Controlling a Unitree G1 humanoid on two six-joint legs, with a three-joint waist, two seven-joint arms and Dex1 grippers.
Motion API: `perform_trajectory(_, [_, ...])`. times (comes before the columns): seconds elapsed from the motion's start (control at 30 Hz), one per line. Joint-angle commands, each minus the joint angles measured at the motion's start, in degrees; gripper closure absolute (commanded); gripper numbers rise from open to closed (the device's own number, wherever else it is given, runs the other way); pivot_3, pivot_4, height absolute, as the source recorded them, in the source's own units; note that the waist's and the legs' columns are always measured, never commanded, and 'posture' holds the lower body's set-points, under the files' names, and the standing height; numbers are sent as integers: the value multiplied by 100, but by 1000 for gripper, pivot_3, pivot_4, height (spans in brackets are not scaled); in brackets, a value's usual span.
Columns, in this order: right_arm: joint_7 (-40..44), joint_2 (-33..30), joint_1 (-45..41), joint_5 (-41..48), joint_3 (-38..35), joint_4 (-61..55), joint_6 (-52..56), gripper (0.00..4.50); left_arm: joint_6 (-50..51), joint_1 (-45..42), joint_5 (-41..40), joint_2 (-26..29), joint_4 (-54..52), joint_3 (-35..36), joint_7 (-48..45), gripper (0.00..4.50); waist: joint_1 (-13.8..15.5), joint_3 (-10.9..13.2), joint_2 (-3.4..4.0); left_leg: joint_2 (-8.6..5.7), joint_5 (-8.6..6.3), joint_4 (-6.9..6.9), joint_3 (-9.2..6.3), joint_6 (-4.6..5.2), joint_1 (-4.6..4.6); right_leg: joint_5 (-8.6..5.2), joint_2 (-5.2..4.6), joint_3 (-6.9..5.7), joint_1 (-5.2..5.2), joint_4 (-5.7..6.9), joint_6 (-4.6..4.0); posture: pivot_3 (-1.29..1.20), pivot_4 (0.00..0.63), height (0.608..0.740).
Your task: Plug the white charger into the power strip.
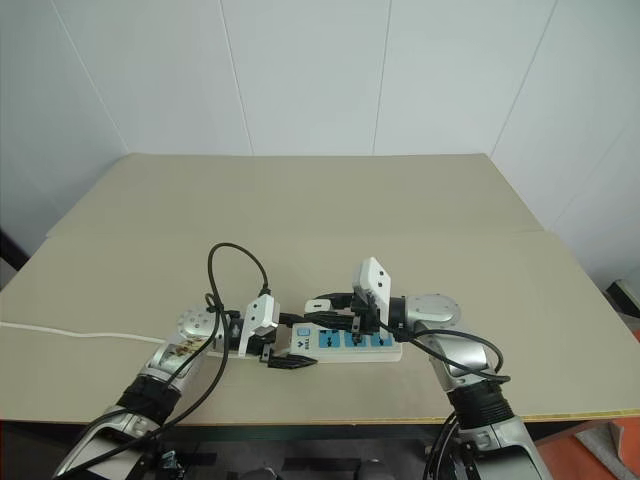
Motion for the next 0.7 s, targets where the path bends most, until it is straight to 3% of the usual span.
perform_trajectory(0.03, [72, -73, -27, 27, -10, -33, -136, 3336, 141, 186, 224, 29, 67, -198, 54, 1207, 0, 0, 0, 0, 0, 0, 1, 0, 0, 0, 0, 0, 0, 0, 0, 0, 150, 740])
perform_trajectory(0.7, [-100, 116, 38, -181, 220, 398, -418, 3336, 185, 213, 138, 14, -2, -240, -98, 1207, -7, -1, 1, 1, 0, -7, 2, 0, 2, -1, 0, 1, 0, -4, 0, 0, 150, 740])
